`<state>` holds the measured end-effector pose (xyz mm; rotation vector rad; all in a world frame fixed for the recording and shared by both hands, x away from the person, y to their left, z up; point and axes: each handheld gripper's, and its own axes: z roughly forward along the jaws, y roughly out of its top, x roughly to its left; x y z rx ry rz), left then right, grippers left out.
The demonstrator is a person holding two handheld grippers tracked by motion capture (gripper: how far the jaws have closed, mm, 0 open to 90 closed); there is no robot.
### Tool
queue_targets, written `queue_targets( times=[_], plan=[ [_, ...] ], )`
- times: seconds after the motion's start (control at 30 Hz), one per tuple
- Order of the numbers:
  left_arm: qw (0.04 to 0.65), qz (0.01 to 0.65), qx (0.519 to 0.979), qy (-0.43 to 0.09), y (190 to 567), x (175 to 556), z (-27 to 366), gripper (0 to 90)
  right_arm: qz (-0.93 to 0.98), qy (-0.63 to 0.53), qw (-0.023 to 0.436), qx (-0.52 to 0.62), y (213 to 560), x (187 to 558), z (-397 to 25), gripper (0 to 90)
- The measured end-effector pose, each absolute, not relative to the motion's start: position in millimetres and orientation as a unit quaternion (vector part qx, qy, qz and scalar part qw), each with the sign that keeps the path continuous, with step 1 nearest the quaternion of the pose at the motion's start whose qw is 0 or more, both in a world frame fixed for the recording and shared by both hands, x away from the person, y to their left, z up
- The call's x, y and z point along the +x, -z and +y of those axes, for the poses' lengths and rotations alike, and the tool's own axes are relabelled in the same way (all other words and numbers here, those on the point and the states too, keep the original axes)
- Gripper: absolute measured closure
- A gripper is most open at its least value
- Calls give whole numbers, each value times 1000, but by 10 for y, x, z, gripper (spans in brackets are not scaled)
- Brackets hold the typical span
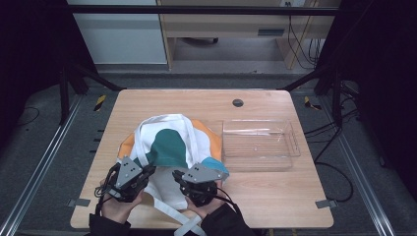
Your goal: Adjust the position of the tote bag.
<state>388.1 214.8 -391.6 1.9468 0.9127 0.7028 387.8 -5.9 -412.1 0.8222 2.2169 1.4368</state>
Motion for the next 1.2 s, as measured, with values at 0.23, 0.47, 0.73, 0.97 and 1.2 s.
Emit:
queue_targets(
  times=[0.23,0.47,0.73,0.97,1.2],
  plan=[
    [433,366,775,-281,3897,3873,2160,879,804,-480,184,299,4373,3799,-168,896],
    [438,368,771,-281,3879,3871,2174,880,814,-453,185,314,4632,3808,-209,900],
    [446,369,766,-280,3853,3867,2190,881,822,-431,165,334,4876,3857,-178,900],
    [458,370,758,-282,3787,3863,2231,883,834,-409,153,338,5042,3861,-138,900],
    [465,372,751,-286,3731,3840,2244,884,835,-407,150,339,5096,3858,-130,900]
  ],
)
